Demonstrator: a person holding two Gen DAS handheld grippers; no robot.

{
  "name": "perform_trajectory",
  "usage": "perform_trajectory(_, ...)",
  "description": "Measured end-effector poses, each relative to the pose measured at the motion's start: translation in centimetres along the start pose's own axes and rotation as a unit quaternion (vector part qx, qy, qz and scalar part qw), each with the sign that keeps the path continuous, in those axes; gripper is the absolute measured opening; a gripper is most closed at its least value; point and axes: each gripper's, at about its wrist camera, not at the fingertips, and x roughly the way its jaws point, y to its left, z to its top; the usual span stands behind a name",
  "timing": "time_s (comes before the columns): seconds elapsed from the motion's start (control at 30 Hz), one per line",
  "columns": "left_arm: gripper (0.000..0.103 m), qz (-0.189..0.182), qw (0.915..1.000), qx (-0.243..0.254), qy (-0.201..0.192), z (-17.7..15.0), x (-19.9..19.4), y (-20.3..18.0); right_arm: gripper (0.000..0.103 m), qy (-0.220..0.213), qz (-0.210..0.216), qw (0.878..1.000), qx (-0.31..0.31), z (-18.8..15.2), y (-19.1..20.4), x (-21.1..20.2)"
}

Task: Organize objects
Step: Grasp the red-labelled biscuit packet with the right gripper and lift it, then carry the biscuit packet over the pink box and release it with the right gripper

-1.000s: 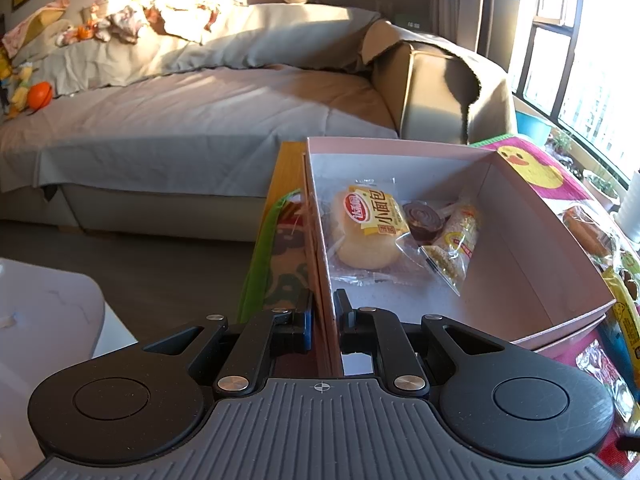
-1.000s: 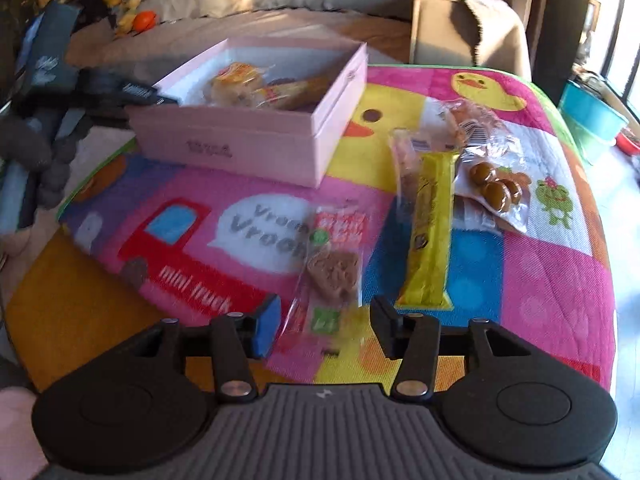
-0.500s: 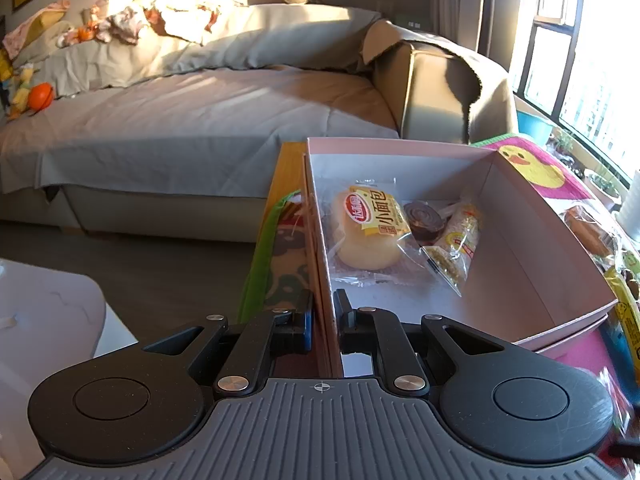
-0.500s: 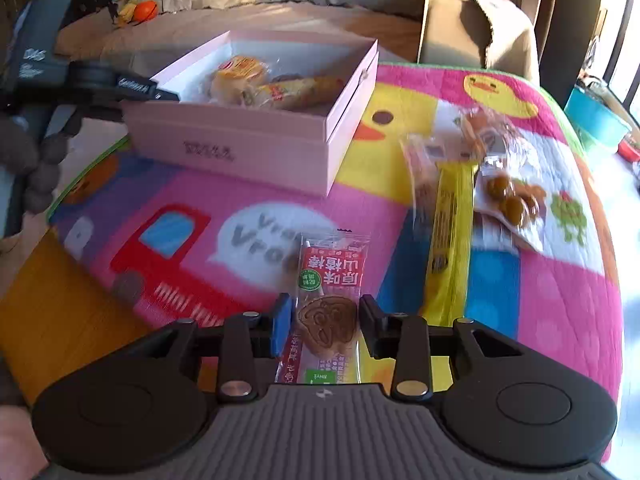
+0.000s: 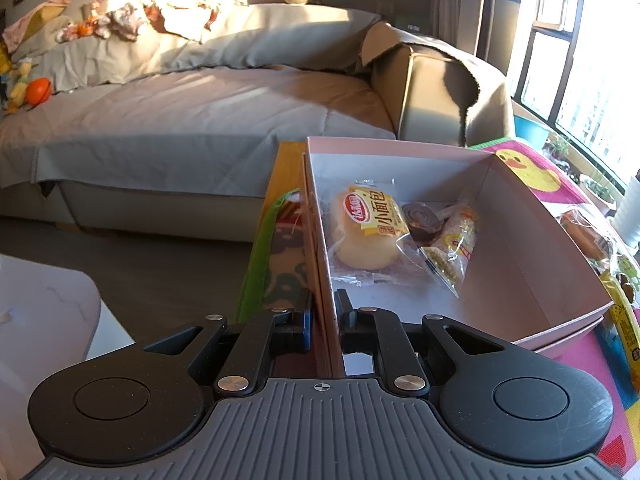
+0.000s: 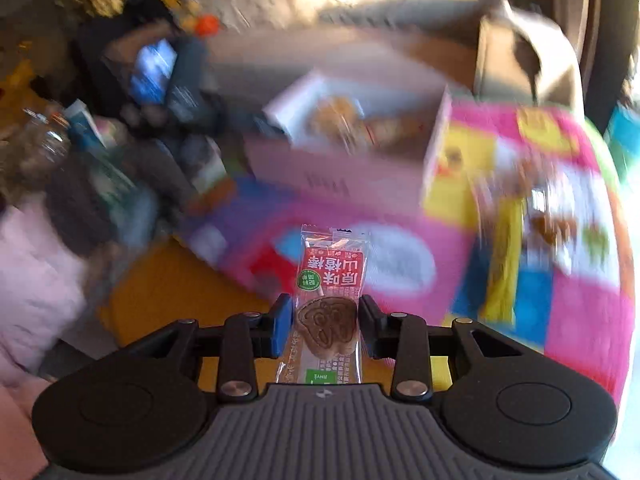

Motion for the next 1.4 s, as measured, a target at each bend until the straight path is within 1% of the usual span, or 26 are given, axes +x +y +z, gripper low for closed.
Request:
perform_trajectory(0.1, 0.014, -0.002, 1.0, 0.0, -0.001, 0.0, 0.0, 0.0, 0.035, -0.063, -0.02, 0.997, -0.027, 2.9, 0.5, -2.7)
perform_trajectory(0.23, 0.014, -0.002, 1.0, 0.0, -0.001, -0.1, 0.0, 0.1, 0.035, -0.139, -0.051, 0.988, -0.045, 7.2, 0.2, -4.9)
perform_trajectory(0.33, 0.014, -0.002, 1.0, 0.0, -0.001, -0.1, 0.0, 0.1, 0.035, -0.179, -0.065, 0.98, -0.051, 9.6, 0.0, -5.1)
perform_trajectory(0.4, 0.014, -0.003, 1.0, 0.001, -0.001, 0.0, 0.0, 0.1, 0.035, -0.191, -0.062, 0.979, -0.045, 10.9, -0.4, -4.5)
perform_trajectory(0.47, 0.014, -0.004, 1.0, 0.001, -0.001, 0.0, 0.1, 0.1, 0.035, -0.192, -0.051, 0.98, -0.033, 11.9, -1.0, -3.5)
perform_trajectory(0.53, 0.014, -0.003, 1.0, 0.0, -0.001, 0.0, 0.1, 0.1, 0.035, -0.182, -0.043, 0.982, -0.024, 12.6, -1.5, -2.3)
perform_trajectory(0.63, 0.014, -0.004, 1.0, 0.001, -0.001, 0.0, 0.1, 0.1, 0.035, -0.167, -0.044, 0.985, -0.021, 13.3, -1.7, 0.0)
perform_trajectory(0.77, 0.014, -0.004, 1.0, 0.0, -0.001, 0.1, 0.1, 0.1, 0.035, -0.155, -0.041, 0.987, -0.01, 13.8, -2.0, 1.8)
perform_trajectory(0.93, 0.014, -0.004, 1.0, 0.0, -0.001, 0.0, 0.1, 0.1, 0.037, -0.144, -0.043, 0.988, 0.021, 14.1, -2.9, 4.3)
perform_trajectory(1.0, 0.014, -0.006, 1.0, 0.0, -0.001, 0.0, 0.1, 0.1, 0.044, -0.144, -0.045, 0.988, 0.038, 14.1, -3.6, 5.1)
perform_trajectory(1.03, 0.015, -0.008, 1.0, 0.0, -0.001, 0.1, 0.1, 0.1, 0.053, -0.143, -0.047, 0.988, 0.045, 14.1, -3.8, 5.4)
perform_trajectory(1.07, 0.015, -0.011, 0.9999, -0.002, -0.001, 0.1, 0.1, 0.2, 0.057, -0.144, -0.05, 0.987, 0.05, 14.1, -4.0, 5.6)
perform_trajectory(1.17, 0.016, -0.019, 0.9998, -0.005, 0.001, 0.2, 0.2, 0.5, 0.061, -0.146, -0.058, 0.986, 0.056, 13.7, -4.4, 5.6)
perform_trajectory(1.23, 0.016, -0.018, 0.9998, -0.004, 0.001, 0.3, 0.2, 0.3, 0.07, -0.153, -0.065, 0.984, 0.055, 13.1, -4.7, 5.4)
perform_trajectory(1.3, 0.015, -0.015, 0.9999, -0.004, 0.0, 0.2, 0.3, 0.2, 0.072, -0.157, -0.079, 0.983, 0.051, 12.2, -5.1, 5.2)
perform_trajectory(1.4, 0.015, -0.012, 0.9999, -0.004, 0.0, 0.3, 0.4, 0.1, 0.079, -0.151, -0.104, 0.982, 0.046, 10.6, -5.7, 5.0)
